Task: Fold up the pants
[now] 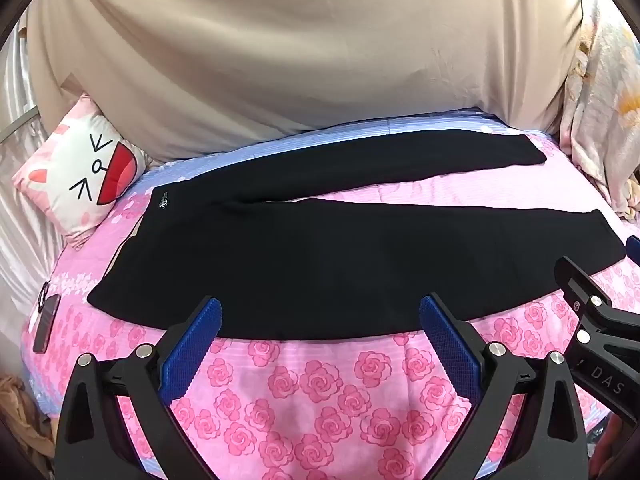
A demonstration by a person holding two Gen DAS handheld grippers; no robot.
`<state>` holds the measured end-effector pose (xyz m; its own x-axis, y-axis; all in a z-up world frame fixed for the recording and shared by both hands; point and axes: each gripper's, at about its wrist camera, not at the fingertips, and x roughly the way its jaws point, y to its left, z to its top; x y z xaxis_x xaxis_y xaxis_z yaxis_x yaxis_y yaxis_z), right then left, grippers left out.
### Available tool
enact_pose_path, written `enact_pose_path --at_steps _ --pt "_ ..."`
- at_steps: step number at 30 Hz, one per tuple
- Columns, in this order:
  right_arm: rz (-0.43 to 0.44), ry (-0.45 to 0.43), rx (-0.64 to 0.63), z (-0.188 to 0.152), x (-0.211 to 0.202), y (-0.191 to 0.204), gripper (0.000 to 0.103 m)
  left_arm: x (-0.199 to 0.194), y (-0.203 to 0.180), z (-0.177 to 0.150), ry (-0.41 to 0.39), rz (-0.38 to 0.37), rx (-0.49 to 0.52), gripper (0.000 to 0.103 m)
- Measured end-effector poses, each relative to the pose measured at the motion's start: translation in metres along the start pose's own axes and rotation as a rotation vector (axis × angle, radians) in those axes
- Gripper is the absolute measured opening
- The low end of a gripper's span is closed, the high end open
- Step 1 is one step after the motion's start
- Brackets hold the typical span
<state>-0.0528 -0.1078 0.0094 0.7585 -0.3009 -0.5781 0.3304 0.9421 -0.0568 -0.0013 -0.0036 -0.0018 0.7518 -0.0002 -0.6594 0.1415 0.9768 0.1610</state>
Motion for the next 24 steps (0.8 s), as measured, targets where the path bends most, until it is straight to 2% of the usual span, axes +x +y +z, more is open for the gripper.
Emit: enact_pose_path --at_steps 24 --pt "0.0 0.0 0.006 -0.0022 0.0014 -0.0027 0.098 0.0049 0.0043 -0.0016 0.009 -0.047 0.001 0.097"
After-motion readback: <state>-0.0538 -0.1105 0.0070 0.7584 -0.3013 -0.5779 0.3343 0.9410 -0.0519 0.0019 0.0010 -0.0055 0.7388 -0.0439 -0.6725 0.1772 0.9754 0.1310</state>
